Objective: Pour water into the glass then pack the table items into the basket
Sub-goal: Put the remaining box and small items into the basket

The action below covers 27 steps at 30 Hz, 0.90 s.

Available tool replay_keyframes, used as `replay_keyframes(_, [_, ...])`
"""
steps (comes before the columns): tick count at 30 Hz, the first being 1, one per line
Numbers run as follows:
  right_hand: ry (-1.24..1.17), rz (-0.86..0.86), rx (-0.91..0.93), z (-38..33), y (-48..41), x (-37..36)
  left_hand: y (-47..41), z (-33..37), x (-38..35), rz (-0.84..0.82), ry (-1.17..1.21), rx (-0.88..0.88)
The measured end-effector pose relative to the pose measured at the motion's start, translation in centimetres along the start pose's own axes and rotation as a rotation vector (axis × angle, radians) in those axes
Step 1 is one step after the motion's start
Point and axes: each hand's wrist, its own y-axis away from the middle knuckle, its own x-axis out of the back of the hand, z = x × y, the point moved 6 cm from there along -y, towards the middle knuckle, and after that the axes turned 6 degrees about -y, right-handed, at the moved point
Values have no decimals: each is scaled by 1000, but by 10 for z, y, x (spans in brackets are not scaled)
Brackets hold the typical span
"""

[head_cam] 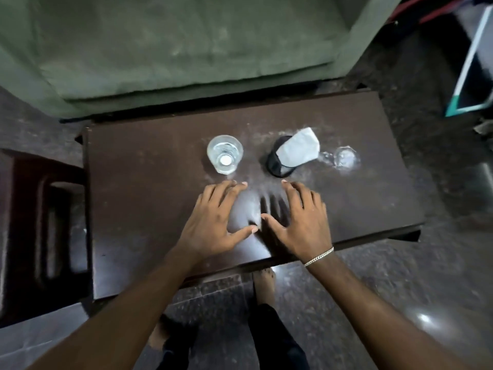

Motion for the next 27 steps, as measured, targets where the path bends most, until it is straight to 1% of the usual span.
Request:
replay_keyframes(7, [-170, -126, -106, 98, 32, -16, -34, 70, -80, -126, 92, -106])
replay_keyframes(11, [-244, -163, -135, 129, 45, -29, -48, 93, -119, -215, 127, -139])
replay_keyframes(13, [-264, -208, -149, 139, 50, -38, -53, 103, -137, -264, 138, -168])
replay_keyframes(15, [-266, -245, -134, 143, 53, -46, -57, 110, -151, -301, 140, -195])
replay_keyframes(21, [-287, -212, -144, 141, 52, -48, -63, 114, -159, -315, 177, -195])
replay_keyframes(25, [-304, -227, -97, 117, 43, -37, -57, 105, -135, -310, 196, -172])
replay_keyframes(27, [-305, -237, -65, 96, 35, -30, -53, 95, -113, -277, 196, -156])
